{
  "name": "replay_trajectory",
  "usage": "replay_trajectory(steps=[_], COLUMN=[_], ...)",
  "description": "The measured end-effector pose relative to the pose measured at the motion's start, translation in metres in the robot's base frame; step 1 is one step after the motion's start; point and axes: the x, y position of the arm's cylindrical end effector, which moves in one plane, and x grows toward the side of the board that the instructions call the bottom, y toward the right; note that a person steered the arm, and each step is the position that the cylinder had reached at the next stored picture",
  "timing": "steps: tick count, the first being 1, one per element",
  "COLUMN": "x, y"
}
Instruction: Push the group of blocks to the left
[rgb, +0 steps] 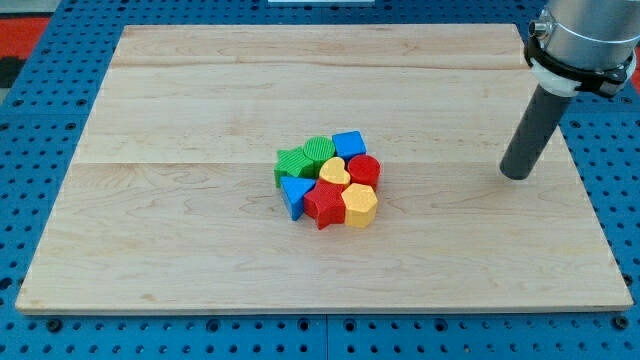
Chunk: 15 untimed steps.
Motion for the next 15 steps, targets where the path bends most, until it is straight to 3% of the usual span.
replay_trajectory(steps=[5,10,12,15], x=[-0.001,0.002,0.028,0.032], y=[0.033,-0.117,-0.194,-0.249])
